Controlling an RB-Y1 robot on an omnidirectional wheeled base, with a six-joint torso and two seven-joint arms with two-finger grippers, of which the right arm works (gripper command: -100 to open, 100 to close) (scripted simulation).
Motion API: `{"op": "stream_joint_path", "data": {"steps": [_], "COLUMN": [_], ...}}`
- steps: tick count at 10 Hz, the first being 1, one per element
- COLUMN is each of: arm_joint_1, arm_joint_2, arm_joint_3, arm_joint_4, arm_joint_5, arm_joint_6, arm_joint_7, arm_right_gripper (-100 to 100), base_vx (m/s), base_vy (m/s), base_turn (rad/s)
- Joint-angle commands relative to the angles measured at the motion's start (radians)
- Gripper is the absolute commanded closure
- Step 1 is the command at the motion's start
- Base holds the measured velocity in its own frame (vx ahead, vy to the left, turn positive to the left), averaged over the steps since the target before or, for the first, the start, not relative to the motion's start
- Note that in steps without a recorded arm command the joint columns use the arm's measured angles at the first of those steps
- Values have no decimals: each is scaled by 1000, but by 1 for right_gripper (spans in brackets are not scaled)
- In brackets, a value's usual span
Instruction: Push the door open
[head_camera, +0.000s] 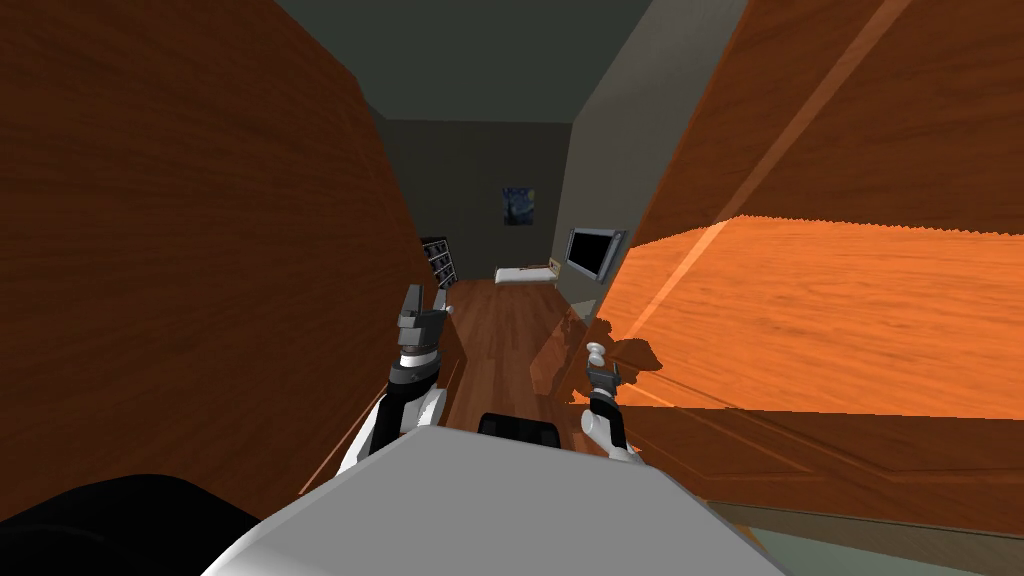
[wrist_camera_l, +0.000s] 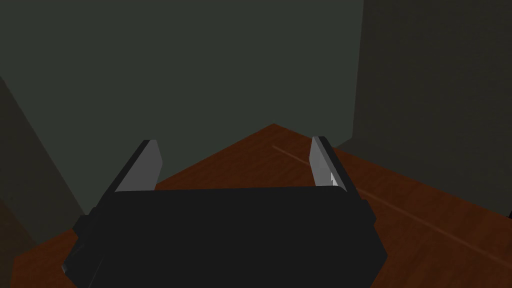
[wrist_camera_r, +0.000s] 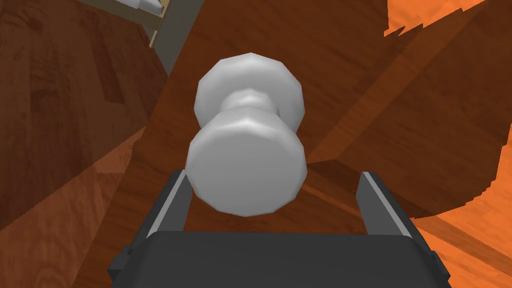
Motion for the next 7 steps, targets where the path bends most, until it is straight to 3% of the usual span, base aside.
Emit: {"op": "stream_joint_path", "data": {"steps": [1, 7], "arm_joint_1": [-6, -45], "arm_joint_2": [12, 60], "arm_joint_3": [-9, -44], "arm_joint_4": [-6, 18], "arm_joint_5": [-2, -10], "arm_joint_6": [-2, -18], "arm_joint_7": [-43, -209], "arm_right_gripper": [-100, -100], "base_vx": [-101, -95], "base_vy": [-1, 1], "base_turn": [48, 51]}}
